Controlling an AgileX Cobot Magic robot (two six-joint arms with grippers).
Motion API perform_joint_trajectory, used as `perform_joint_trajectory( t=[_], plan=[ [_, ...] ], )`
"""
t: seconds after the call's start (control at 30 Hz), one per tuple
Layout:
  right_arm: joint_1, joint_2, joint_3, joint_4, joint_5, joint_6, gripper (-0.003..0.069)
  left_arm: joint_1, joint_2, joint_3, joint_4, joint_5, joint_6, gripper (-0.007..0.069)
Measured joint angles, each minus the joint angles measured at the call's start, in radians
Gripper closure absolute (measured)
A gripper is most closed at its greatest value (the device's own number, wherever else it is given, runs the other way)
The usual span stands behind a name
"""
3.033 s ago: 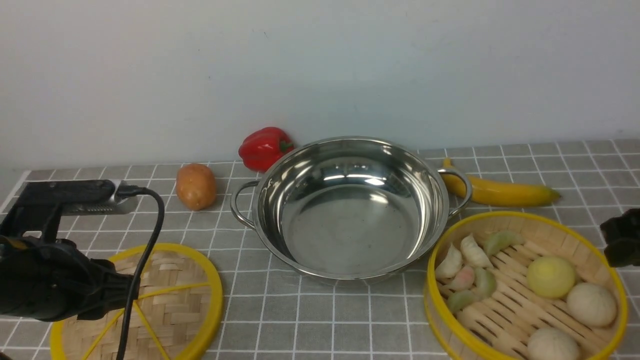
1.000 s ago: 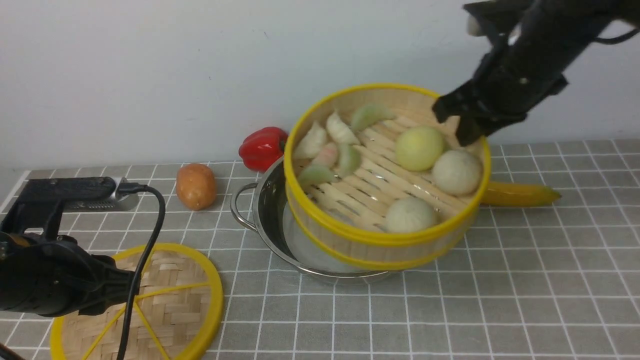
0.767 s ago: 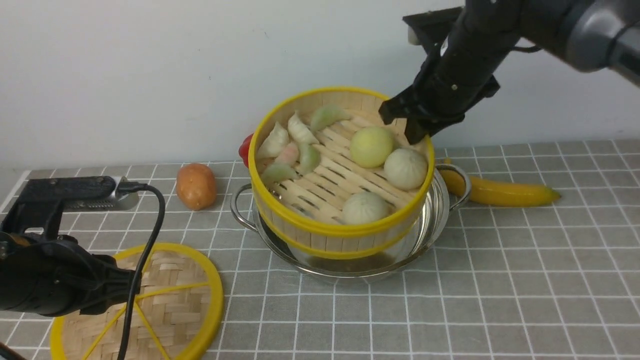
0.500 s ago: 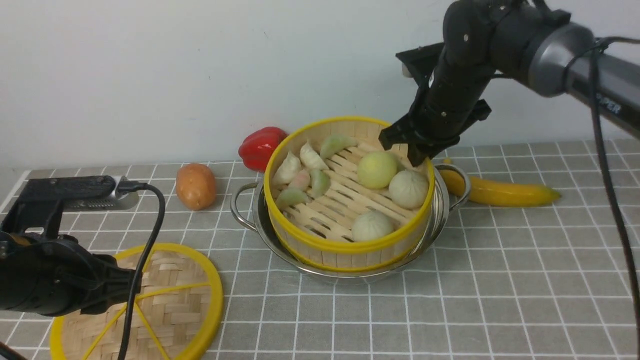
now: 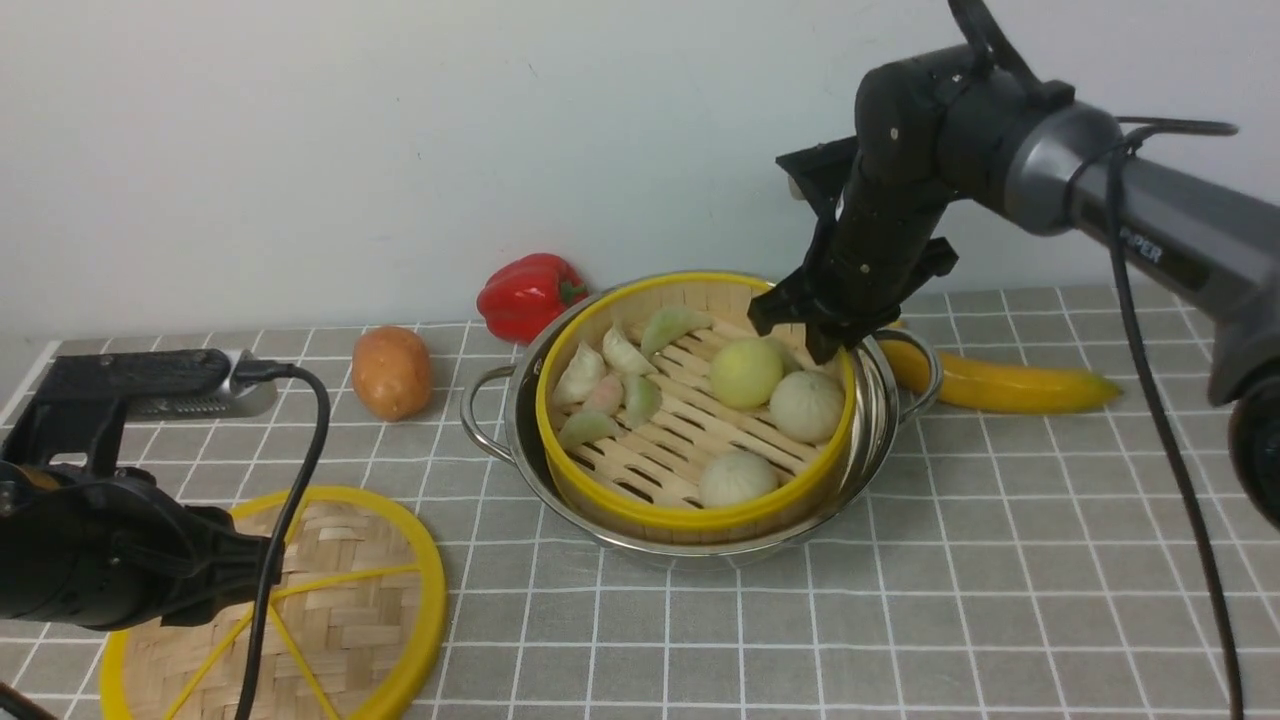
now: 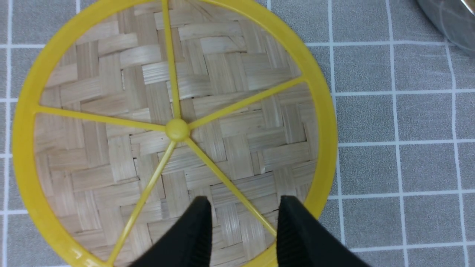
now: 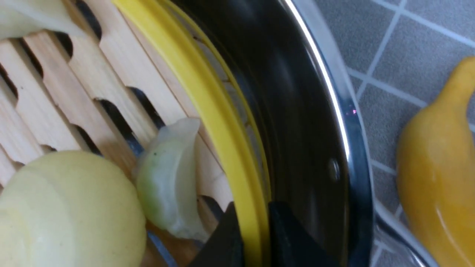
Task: Place the steamer in the pot on the grey tablecloth, and put the lid on the steamer.
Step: 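Place the bamboo steamer basket of food into the steel pot with the right gripper, then grasp the bamboo steamer lid lying on the table by its centre knob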
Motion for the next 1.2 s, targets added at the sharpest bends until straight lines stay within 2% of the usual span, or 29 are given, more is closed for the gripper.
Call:
perform_joint_trajectory(
  t=[0.4, 0.53, 0.57, 0.63, 0.9, 1.2],
  plan=[
    [-0.002, 0.022, -0.009, -0.01, -0.01, 0.004, 0.0574, 0.0, 0.0, 0.0, 0.0, 0.0, 0.0, 0.0382],
    [-0.002, 0.022, -0.009, -0.02, 0.004, 0.004, 0.0491, 0.0, 0.0, 0.0, -0.002, 0.0, 0.0, 0.0382],
    [-0.002, 0.022, -0.009, -0.02, 0.005, 0.004, 0.0491, 0.0, 0.0, 0.0, -0.002, 0.0, 0.0, 0.0382],
    [-0.002, 0.022, -0.021, -0.018, 0.018, 0.004, 0.0414, 0.0, 0.0, 0.0, -0.002, 0.0, 0.0, 0.0382],
    [-0.002, 0.021, -0.125, -0.022, 0.023, 0.004, 0.0269, 0.0, 0.001, 0.0, -0.002, -0.026, 0.0, 0.0382],
    [-0.006, -0.109, -0.202, -0.036, 0.025, 0.004, 0.0251, 0.0, 0.002, 0.0, 0.004, -0.097, -0.005, 0.0382]
  ],
)
